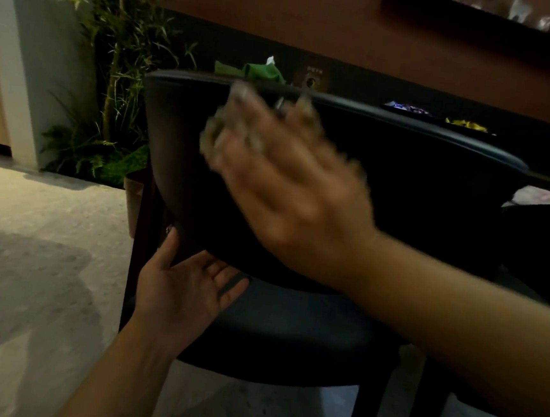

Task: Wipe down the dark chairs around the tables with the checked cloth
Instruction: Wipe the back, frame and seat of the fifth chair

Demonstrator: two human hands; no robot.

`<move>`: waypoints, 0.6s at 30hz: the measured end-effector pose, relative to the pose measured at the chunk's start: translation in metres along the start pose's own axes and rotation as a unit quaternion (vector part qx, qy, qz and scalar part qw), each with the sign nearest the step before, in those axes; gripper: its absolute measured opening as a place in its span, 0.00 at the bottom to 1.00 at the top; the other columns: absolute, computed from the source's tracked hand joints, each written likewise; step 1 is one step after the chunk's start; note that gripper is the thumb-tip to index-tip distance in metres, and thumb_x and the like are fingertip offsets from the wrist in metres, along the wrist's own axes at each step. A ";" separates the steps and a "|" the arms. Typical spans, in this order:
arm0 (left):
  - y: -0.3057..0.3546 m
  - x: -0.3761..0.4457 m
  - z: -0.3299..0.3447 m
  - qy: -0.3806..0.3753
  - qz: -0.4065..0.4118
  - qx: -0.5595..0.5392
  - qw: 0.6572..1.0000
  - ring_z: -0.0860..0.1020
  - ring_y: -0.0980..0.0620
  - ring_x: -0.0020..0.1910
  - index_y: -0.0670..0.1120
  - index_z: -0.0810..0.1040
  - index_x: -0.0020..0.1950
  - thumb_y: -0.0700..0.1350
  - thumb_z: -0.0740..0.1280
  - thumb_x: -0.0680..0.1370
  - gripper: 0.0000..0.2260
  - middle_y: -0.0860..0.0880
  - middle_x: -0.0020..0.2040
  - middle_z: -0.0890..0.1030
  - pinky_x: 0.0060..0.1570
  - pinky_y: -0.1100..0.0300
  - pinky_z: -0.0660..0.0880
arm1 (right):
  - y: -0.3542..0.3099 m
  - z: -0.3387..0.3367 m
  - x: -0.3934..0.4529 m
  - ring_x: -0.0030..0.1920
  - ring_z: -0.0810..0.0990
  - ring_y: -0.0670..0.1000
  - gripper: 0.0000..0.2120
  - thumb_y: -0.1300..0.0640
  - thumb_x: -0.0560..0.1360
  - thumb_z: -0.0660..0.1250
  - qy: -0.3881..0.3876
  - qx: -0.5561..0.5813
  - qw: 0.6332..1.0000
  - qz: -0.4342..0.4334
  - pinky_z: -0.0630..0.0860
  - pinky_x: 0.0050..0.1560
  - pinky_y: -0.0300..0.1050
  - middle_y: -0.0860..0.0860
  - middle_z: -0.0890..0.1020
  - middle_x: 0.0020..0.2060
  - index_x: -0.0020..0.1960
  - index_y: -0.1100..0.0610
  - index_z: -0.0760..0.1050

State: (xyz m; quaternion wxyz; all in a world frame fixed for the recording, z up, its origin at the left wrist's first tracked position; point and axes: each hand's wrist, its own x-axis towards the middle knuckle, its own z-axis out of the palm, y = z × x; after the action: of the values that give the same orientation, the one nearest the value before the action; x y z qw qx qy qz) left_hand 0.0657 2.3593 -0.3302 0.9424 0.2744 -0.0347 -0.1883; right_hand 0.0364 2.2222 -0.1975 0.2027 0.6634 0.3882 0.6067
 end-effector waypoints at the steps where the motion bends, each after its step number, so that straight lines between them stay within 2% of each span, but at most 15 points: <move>1: 0.001 -0.001 0.000 -0.004 0.000 -0.002 1.000 0.73 0.44 0.68 0.43 0.70 0.72 0.67 0.55 0.75 0.35 0.43 0.67 0.76 0.69 0.47 0.66 | -0.012 0.006 -0.018 0.68 0.71 0.62 0.14 0.63 0.80 0.60 -0.038 0.021 0.999 -0.020 0.67 0.68 0.57 0.62 0.77 0.62 0.62 0.67 0.76; 4: 0.002 -0.007 -0.001 -0.016 -0.007 -0.007 1.000 0.70 0.44 0.70 0.43 0.68 0.74 0.68 0.56 0.76 0.36 0.42 0.72 0.71 0.67 0.50 0.69 | -0.040 0.016 -0.073 0.69 0.69 0.61 0.16 0.61 0.79 0.60 -0.196 0.068 0.972 -0.111 0.63 0.71 0.54 0.61 0.76 0.64 0.64 0.68 0.75; 6: 0.000 -0.008 -0.004 -0.021 -0.007 -0.020 1.000 0.67 0.43 0.72 0.42 0.68 0.74 0.68 0.55 0.76 0.36 0.41 0.72 0.70 0.71 0.50 0.63 | -0.047 0.017 -0.084 0.70 0.68 0.62 0.15 0.61 0.79 0.58 -0.257 0.070 0.952 -0.149 0.61 0.73 0.55 0.60 0.78 0.62 0.60 0.66 0.78; 7: -0.001 -0.008 -0.005 -0.021 -0.004 -0.028 0.999 0.68 0.43 0.72 0.42 0.69 0.73 0.67 0.55 0.76 0.36 0.41 0.71 0.72 0.69 0.50 0.65 | -0.047 0.017 -0.079 0.70 0.68 0.62 0.15 0.61 0.80 0.57 -0.264 0.075 0.950 -0.149 0.59 0.73 0.56 0.60 0.79 0.60 0.58 0.65 0.79; 9: -0.002 -0.008 -0.004 -0.020 0.001 -0.050 0.999 0.75 0.44 0.65 0.41 0.74 0.69 0.67 0.55 0.76 0.35 0.42 0.66 0.77 0.60 0.50 0.75 | -0.043 0.013 -0.049 0.70 0.67 0.63 0.15 0.61 0.80 0.57 -0.217 0.081 0.966 -0.115 0.57 0.72 0.57 0.60 0.79 0.59 0.57 0.64 0.80; 10: -0.002 -0.008 -0.003 -0.010 0.008 -0.056 0.998 0.77 0.43 0.63 0.41 0.76 0.67 0.67 0.55 0.76 0.34 0.42 0.64 0.78 0.58 0.48 0.76 | -0.038 0.012 -0.027 0.70 0.68 0.63 0.15 0.62 0.80 0.57 -0.169 0.078 0.979 -0.084 0.58 0.71 0.58 0.61 0.79 0.60 0.57 0.65 0.80; 12: 0.003 -0.006 -0.005 0.027 0.040 -0.081 0.996 0.72 0.40 0.68 0.40 0.72 0.69 0.65 0.57 0.74 0.35 0.38 0.67 0.75 0.67 0.42 0.67 | -0.021 0.011 0.018 0.69 0.69 0.64 0.14 0.64 0.80 0.57 -0.069 0.065 0.995 -0.002 0.59 0.71 0.58 0.63 0.79 0.59 0.57 0.67 0.79; 14: 0.014 -0.005 -0.012 0.058 0.082 -0.154 0.983 0.67 0.38 0.72 0.38 0.65 0.72 0.63 0.61 0.70 0.39 0.35 0.69 0.71 0.71 0.39 0.59 | -0.011 0.017 0.049 0.68 0.69 0.65 0.14 0.64 0.80 0.57 -0.012 0.027 0.998 0.047 0.60 0.70 0.59 0.64 0.79 0.59 0.55 0.68 0.79; 16: 0.025 -0.004 -0.022 0.052 0.107 -0.202 0.972 0.65 0.35 0.72 0.37 0.60 0.75 0.63 0.61 0.71 0.41 0.33 0.70 0.69 0.71 0.37 0.58 | -0.020 0.032 0.046 0.68 0.69 0.65 0.15 0.64 0.81 0.55 -0.015 -0.010 0.998 0.054 0.60 0.71 0.59 0.67 0.76 0.61 0.58 0.70 0.77; 18: 0.030 -0.006 -0.029 0.016 0.099 -0.202 0.974 0.67 0.32 0.70 0.37 0.62 0.75 0.65 0.59 0.73 0.40 0.31 0.69 0.69 0.71 0.37 0.59 | -0.051 0.049 0.009 0.68 0.70 0.64 0.18 0.62 0.80 0.53 -0.119 0.026 0.992 0.042 0.65 0.70 0.56 0.67 0.73 0.65 0.64 0.70 0.73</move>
State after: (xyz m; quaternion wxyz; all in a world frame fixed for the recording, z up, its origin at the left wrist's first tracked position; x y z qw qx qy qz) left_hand 0.0757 2.3999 -0.3389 0.9927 0.0767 -0.0079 -0.0928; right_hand 0.0691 2.2701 -0.2385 0.2047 0.7516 0.3488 0.5211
